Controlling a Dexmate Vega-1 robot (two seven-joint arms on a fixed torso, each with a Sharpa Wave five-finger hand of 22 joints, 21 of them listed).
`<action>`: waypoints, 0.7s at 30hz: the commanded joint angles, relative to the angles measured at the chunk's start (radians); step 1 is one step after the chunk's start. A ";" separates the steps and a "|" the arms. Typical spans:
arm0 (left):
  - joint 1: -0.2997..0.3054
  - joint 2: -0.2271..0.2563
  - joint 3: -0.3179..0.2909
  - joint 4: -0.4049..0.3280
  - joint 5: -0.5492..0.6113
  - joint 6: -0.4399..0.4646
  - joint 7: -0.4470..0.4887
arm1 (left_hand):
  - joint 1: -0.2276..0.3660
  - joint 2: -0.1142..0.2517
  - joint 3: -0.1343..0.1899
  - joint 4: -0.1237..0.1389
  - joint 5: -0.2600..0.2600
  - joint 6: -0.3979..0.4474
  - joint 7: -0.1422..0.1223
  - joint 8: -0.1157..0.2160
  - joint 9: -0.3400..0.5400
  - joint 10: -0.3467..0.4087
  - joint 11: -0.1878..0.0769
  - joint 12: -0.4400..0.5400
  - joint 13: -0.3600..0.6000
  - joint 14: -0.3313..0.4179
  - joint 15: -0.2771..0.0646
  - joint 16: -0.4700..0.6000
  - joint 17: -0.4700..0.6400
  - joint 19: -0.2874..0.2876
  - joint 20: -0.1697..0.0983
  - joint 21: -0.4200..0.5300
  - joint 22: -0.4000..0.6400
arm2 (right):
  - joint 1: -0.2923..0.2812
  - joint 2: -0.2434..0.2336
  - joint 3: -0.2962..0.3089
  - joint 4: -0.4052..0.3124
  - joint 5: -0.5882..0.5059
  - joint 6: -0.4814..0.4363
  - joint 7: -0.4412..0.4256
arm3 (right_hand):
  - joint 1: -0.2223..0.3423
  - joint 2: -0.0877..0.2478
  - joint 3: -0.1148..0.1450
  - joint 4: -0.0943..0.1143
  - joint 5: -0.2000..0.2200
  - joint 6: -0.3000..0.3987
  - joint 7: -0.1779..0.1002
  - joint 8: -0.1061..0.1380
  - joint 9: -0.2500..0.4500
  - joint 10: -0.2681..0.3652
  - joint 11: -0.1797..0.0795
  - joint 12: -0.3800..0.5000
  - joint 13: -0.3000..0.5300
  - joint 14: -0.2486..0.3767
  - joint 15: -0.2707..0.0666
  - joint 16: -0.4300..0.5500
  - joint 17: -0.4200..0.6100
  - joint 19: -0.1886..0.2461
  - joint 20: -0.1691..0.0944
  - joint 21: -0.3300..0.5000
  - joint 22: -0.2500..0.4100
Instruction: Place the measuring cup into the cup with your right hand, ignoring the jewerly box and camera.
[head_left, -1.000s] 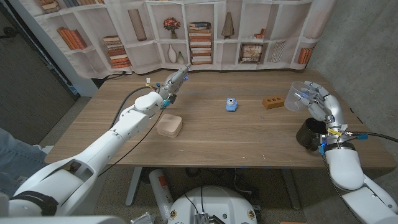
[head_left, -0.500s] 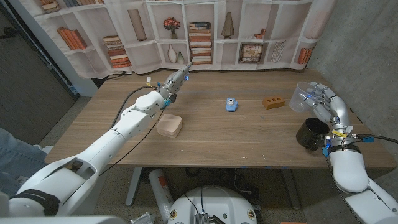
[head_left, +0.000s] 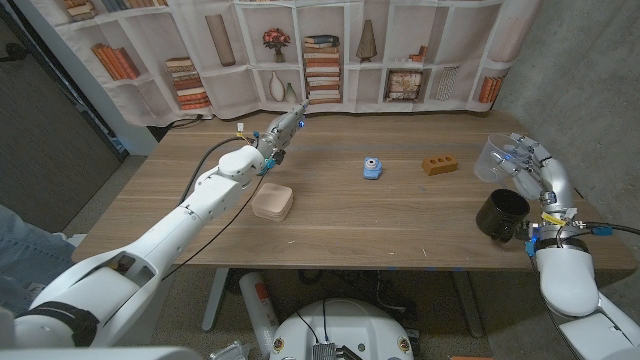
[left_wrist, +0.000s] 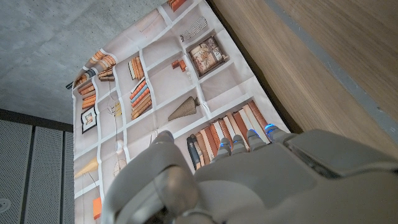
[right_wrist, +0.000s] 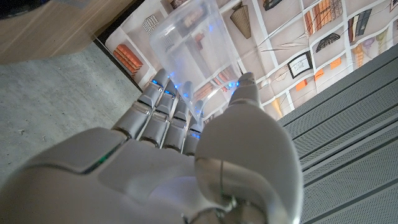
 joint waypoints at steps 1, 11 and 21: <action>-0.009 0.001 0.004 -0.001 0.004 0.009 -0.004 | 0.004 0.007 -0.004 0.000 -0.001 -0.010 -0.006 0.004 0.005 -0.032 0.002 0.007 0.002 -0.096 -0.001 0.002 0.005 -0.122 -0.003 0.003 0.004 | -0.013 0.024 0.014 -0.009 -0.012 -0.005 -0.006 | 0.007 0.013 0.022 0.011 -0.006 0.048 -0.035 0.001 0.003 0.006 -0.004 -0.006 0.002 0.011 -0.092 0.000 0.004 0.004 -0.091 0.000 0.000; -0.012 0.009 0.006 -0.012 0.007 0.030 -0.003 | 0.004 0.007 -0.005 0.000 -0.002 -0.009 -0.004 0.004 0.005 -0.028 -0.001 0.009 0.002 -0.088 -0.001 0.004 0.006 -0.104 -0.007 0.010 0.004 | -0.023 0.032 0.024 -0.016 -0.020 -0.024 -0.005 | 0.007 0.013 0.023 0.012 -0.010 0.049 -0.036 0.000 0.003 0.007 -0.005 -0.006 0.002 0.012 -0.093 -0.001 0.005 0.005 -0.092 -0.001 0.001; -0.036 -0.011 0.021 0.035 0.009 0.023 -0.027 | 0.005 0.007 -0.006 0.000 -0.002 -0.009 -0.008 0.004 0.005 -0.025 0.001 0.010 0.002 -0.087 -0.001 0.005 0.006 -0.107 -0.009 0.009 0.004 | -0.037 0.050 0.031 -0.009 -0.011 -0.024 -0.015 | 0.008 0.013 0.025 0.013 -0.012 0.052 -0.035 0.000 0.004 0.009 -0.007 -0.007 0.002 0.014 -0.096 -0.001 0.006 0.006 -0.092 -0.001 0.001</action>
